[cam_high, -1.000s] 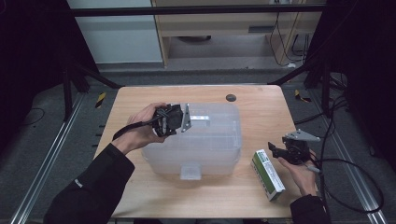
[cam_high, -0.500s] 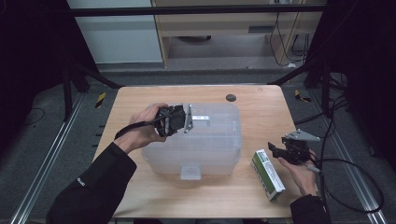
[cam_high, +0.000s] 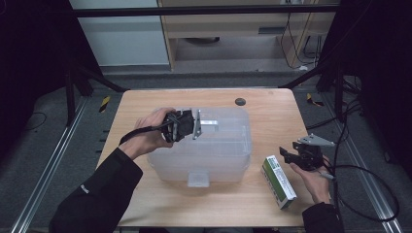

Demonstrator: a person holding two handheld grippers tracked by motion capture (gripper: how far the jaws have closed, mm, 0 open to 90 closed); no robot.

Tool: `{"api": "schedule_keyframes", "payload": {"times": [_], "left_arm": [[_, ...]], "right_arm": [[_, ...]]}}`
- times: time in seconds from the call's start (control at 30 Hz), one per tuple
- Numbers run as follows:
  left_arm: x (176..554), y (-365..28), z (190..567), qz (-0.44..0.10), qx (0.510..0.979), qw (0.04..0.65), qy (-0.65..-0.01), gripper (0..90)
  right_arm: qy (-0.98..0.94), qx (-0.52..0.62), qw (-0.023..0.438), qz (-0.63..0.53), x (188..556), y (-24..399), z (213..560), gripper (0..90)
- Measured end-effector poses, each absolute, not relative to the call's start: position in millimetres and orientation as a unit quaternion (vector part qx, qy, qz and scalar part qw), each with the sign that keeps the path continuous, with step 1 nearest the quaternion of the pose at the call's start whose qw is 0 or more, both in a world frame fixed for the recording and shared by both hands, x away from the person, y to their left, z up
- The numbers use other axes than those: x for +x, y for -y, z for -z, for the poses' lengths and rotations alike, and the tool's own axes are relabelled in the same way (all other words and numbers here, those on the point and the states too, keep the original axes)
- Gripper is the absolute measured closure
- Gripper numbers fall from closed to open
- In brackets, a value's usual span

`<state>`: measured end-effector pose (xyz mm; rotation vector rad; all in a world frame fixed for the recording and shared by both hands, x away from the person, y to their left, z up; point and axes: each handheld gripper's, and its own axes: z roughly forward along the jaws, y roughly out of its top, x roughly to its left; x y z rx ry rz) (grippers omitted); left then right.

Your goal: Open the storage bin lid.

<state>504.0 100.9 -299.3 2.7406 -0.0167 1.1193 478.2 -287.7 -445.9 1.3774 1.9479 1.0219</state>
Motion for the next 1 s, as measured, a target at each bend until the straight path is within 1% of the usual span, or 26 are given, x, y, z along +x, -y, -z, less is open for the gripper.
{"api": "schedule_keyframes", "payload": {"times": [0.17, 0.37, 0.73, 1.0], "left_arm": [[504.2, -100.0, 299.3, -0.377, 0.922, 0.090, 0.006, 73.2], [504.2, -100.1, 298.6, -0.374, 0.923, 0.090, 0.005, 73.3], [507.0, -99.7, 295.6, -0.369, 0.925, 0.089, 0.001, 73.2], [511.0, -98.7, 292.1, -0.374, 0.923, 0.092, -0.001, 73.1]], "right_arm": [[-0.720, 0.509, 0.272, -0.385, 476.5, 288.0, 440.6, 44.0], [-0.716, 0.507, 0.274, -0.394, 473.2, 285.6, 431.9, 47.8], [-0.715, 0.483, 0.272, -0.426, 463.4, 274.7, 407.6, 53.1], [-0.720, 0.471, 0.262, -0.437, 456.6, 266.7, 393.4, 60.7]]}}
